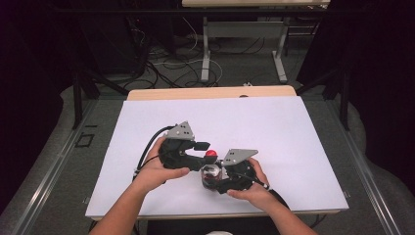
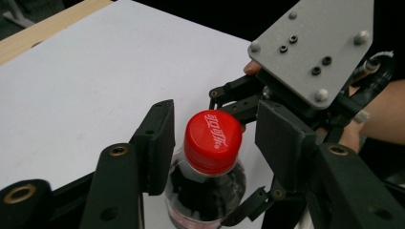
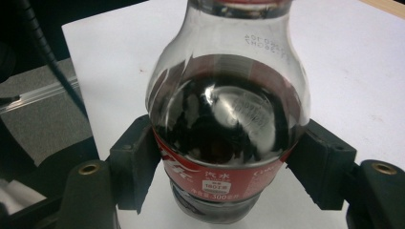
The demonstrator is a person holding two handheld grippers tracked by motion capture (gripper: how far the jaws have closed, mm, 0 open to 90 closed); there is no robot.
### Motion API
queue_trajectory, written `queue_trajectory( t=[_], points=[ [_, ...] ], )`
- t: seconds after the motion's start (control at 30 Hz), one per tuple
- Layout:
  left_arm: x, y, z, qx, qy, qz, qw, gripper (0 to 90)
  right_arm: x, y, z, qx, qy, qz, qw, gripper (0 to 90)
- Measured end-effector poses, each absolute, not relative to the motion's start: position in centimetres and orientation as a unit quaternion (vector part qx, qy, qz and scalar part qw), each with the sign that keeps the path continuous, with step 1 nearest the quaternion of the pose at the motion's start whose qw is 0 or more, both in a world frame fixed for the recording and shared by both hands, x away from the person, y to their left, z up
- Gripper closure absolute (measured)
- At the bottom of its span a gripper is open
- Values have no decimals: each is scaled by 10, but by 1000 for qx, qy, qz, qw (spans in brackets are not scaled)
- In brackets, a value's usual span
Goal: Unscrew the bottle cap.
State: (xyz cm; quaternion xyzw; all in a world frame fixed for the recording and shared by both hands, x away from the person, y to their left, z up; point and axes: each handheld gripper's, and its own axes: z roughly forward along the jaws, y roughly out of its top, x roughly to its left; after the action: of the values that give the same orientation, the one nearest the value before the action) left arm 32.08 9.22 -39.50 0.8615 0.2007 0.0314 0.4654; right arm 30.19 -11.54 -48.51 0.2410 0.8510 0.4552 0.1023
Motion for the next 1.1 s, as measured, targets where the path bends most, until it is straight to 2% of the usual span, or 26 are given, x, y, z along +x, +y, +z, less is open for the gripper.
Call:
queue_trajectory(
  t=[0.13, 0.3, 0.53, 0.67, 0.9, 1.0, 1.03, 1.1],
  points=[
    [324, 93, -399, 866, 180, 25, 467, 551, 301, -115, -485, 235, 852, 458, 93, 308],
    [327, 92, -404, 860, 171, 10, 480, 541, 300, -113, -486, 221, 855, 459, 93, 308],
    [327, 85, -411, 862, 158, 10, 481, 609, 299, -111, -487, 216, 863, 449, 85, 308],
    [321, 80, -411, 855, 194, 39, 480, 615, 299, -111, -488, 230, 857, 451, 96, 309],
    [303, 61, -408, 812, 340, 118, 459, 616, 300, -111, -488, 253, 852, 442, 125, 309],
    [301, 58, -406, 806, 363, 119, 452, 611, 299, -111, -487, 254, 851, 440, 135, 309],
    [302, 59, -405, 810, 354, 115, 454, 594, 300, -111, -487, 253, 851, 440, 136, 308],
    [303, 62, -403, 810, 340, 109, 465, 487, 300, -113, -487, 254, 850, 443, 130, 308]
  ],
)
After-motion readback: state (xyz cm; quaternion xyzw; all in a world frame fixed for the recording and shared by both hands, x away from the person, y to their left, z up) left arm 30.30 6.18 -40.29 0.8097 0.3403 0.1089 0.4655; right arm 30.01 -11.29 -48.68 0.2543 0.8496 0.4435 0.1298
